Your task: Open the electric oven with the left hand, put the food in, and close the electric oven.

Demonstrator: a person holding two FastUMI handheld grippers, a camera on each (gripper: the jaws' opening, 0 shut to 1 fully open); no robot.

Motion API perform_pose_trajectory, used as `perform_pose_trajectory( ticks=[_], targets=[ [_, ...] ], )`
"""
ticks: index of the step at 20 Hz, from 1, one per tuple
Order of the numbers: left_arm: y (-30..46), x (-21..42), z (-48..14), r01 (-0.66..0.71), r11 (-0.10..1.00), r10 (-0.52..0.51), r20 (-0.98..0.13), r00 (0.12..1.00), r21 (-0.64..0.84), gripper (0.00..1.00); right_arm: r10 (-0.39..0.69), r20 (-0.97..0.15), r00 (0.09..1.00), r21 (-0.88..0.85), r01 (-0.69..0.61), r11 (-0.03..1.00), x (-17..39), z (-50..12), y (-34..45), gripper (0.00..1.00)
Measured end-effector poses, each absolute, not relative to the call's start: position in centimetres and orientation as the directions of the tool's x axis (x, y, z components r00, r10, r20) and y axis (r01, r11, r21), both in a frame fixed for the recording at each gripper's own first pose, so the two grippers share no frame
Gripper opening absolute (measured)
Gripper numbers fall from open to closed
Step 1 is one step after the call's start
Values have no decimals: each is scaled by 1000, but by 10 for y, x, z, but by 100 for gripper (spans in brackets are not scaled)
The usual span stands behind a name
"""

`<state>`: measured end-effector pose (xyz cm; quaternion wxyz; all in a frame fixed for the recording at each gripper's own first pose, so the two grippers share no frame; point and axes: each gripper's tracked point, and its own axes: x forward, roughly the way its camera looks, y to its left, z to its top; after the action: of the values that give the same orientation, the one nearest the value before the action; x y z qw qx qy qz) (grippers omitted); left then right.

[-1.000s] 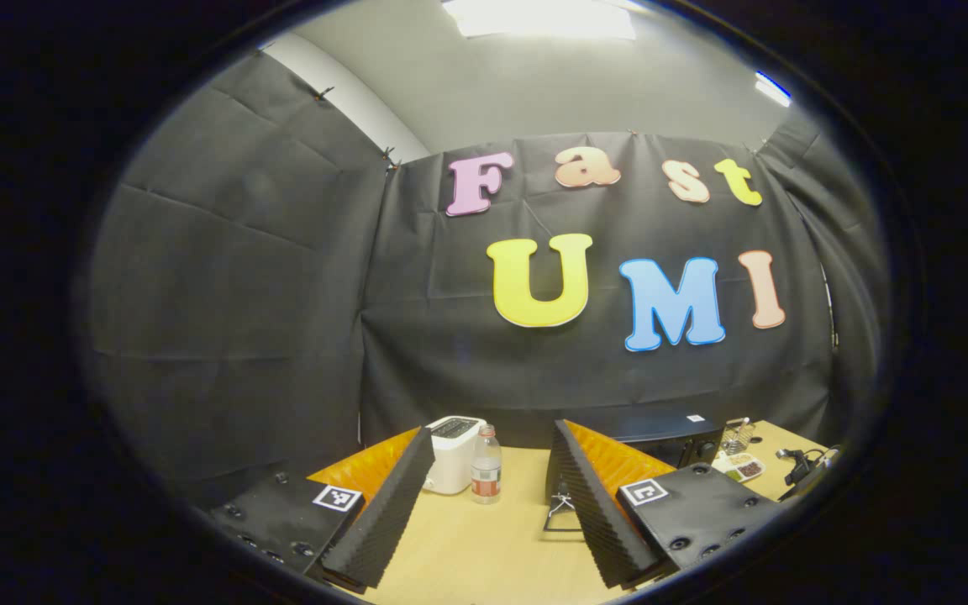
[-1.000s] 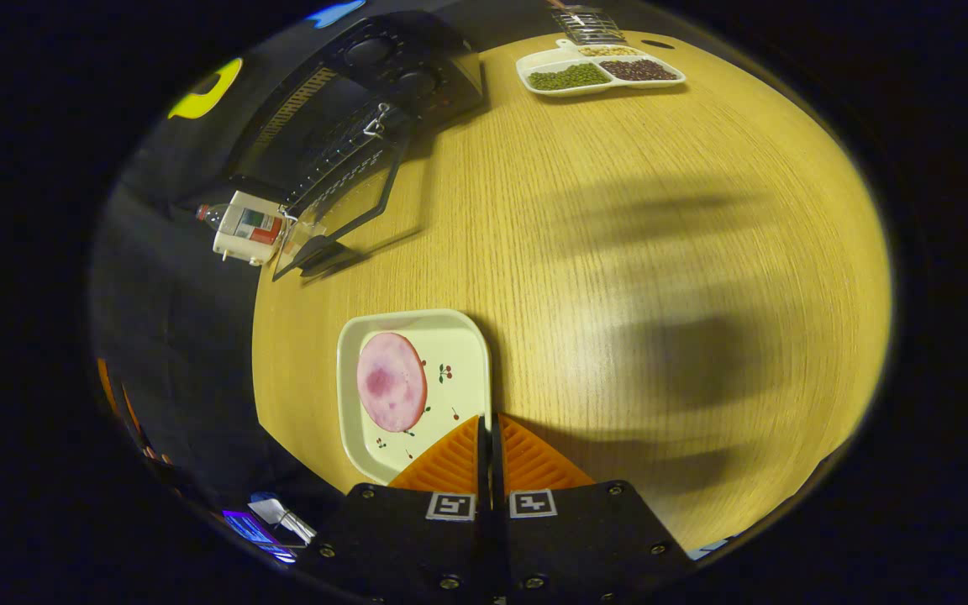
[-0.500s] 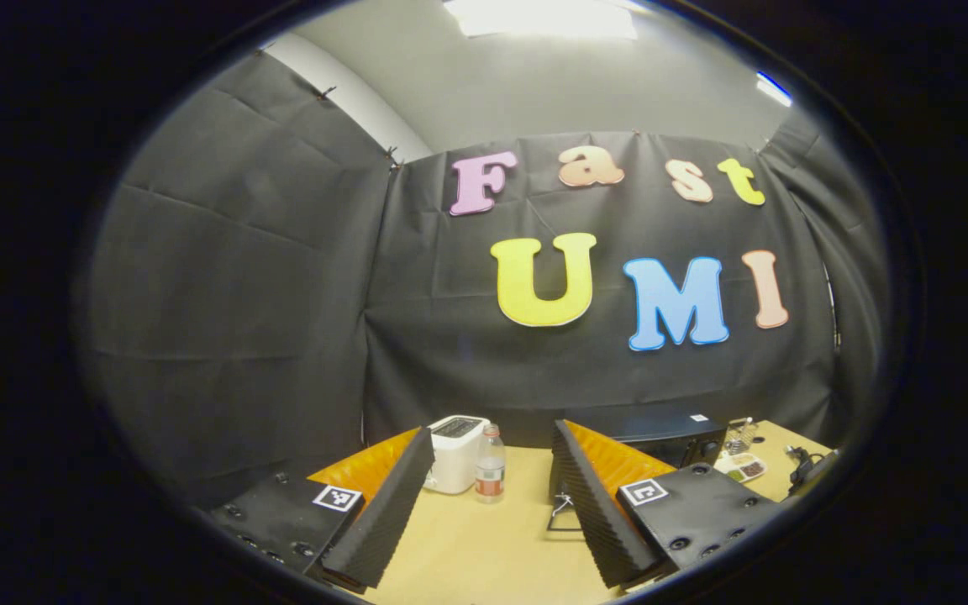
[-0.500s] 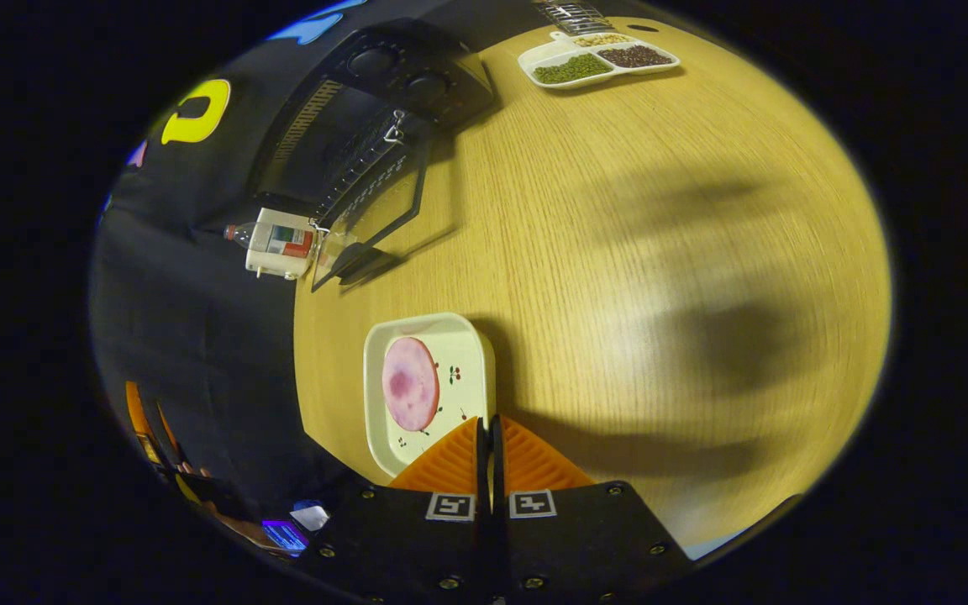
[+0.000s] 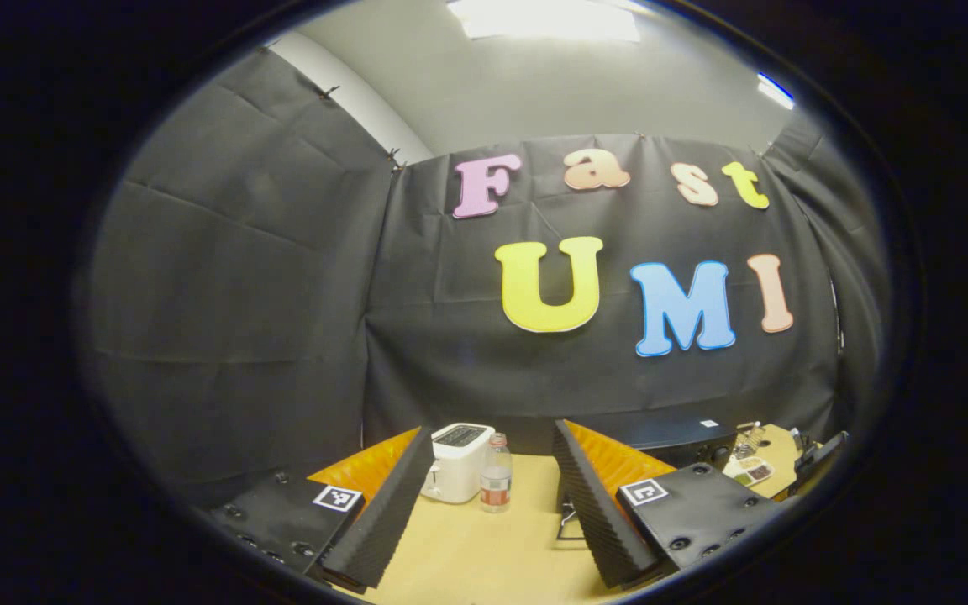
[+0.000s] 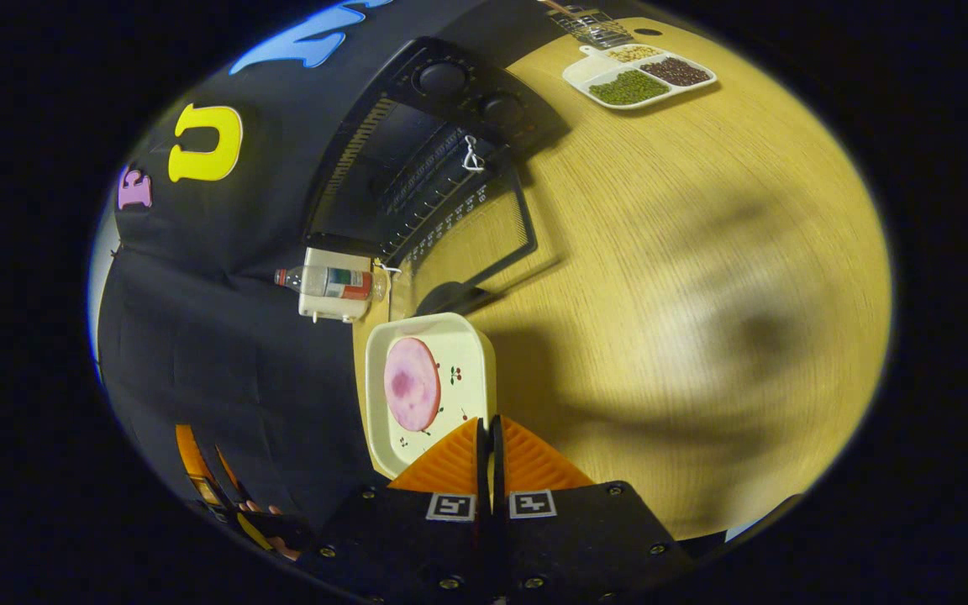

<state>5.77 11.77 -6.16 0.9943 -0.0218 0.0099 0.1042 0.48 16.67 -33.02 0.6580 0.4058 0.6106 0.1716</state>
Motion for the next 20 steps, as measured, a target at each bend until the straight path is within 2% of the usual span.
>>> perform_pose_trajectory(
  ticks=[10,20],
  targets=[
    [171,97,-86,-215,976,213,-48,976,-42,100,634,-652,416,752,458,473,85,-330,207,1],
    [212,118,-93,-223,974,221,-47,974,-30,100,530,-636,561,745,624,236,150,-340,243,1]
  ],
)
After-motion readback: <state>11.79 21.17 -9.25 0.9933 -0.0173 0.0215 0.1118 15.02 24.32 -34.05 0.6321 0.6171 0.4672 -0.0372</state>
